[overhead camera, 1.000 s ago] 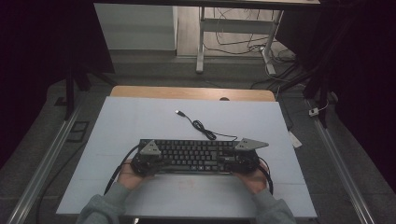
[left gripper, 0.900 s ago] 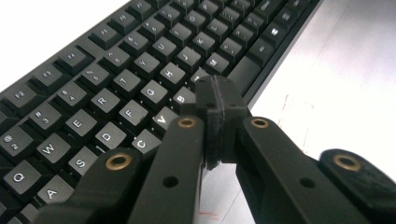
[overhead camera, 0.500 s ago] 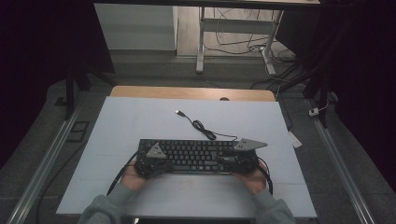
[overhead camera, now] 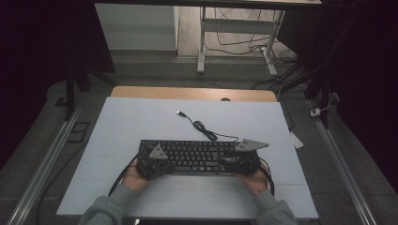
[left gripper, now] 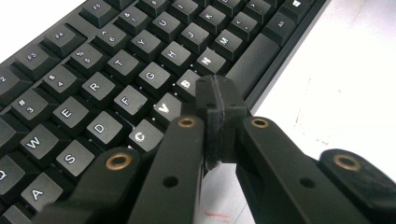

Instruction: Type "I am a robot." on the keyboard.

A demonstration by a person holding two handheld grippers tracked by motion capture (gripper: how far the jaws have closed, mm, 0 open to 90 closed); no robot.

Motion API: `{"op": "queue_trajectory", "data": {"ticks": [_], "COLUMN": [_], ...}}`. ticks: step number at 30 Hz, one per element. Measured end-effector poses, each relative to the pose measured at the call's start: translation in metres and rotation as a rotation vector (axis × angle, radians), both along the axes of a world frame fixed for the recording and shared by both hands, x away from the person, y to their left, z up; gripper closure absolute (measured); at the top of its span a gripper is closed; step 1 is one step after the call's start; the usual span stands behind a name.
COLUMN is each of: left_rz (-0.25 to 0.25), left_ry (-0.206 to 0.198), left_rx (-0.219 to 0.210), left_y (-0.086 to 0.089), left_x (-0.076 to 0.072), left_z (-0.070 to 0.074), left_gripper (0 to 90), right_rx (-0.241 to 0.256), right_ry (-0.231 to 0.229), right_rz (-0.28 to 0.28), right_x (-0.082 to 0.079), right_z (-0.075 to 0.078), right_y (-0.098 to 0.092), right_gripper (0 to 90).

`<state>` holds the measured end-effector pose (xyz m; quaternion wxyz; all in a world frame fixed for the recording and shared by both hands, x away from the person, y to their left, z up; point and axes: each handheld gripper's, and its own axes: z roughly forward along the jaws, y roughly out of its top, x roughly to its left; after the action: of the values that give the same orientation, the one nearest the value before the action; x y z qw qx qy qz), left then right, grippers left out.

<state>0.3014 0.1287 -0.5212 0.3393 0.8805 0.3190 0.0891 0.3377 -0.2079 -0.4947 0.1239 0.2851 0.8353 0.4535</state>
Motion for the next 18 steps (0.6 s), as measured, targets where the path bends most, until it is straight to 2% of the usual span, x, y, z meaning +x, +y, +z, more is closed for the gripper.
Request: {"op": "queue_trajectory", "data": {"ticks": [2, 4, 7, 12, 14, 18], "left_rz": [0.004, 0.004, 0.014, 0.063, 0.081, 0.126], "left_ry": [0.005, -0.006, -0.031, -0.057, -0.056, -0.076], "left_rx": [-0.012, -0.008, -0.026, -0.111, -0.129, -0.125], "left_y": [0.0, 0.0, 0.003, 0.014, 0.018, 0.021], "left_x": [0.0, -0.001, -0.002, -0.003, -0.003, -0.004], "left_z": [0.0, 0.001, 0.006, 0.018, 0.02, 0.022], "left_gripper": [88.6, 88.6, 88.5, 87.8, 81.3, 62.5], "right_rx": [-0.001, -0.001, 0.0, 0.003, 0.004, 0.003], "right_ry": [-0.001, -0.001, -0.003, -0.001, -0.001, -0.003], "right_rz": [0.001, 0.0, -0.004, -0.002, -0.001, 0.0], "right_x": [0.0, 0.0, 0.0, 0.0, 0.0, -0.001], "right_z": [0.0, 0.0, 0.001, 0.001, 0.001, 0.001], "right_y": [0.0, 0.0, 0.0, -0.001, 0.0, 0.0], "right_gripper": [51.6, 51.6, 51.6, 51.5, 51.5, 51.5]}}
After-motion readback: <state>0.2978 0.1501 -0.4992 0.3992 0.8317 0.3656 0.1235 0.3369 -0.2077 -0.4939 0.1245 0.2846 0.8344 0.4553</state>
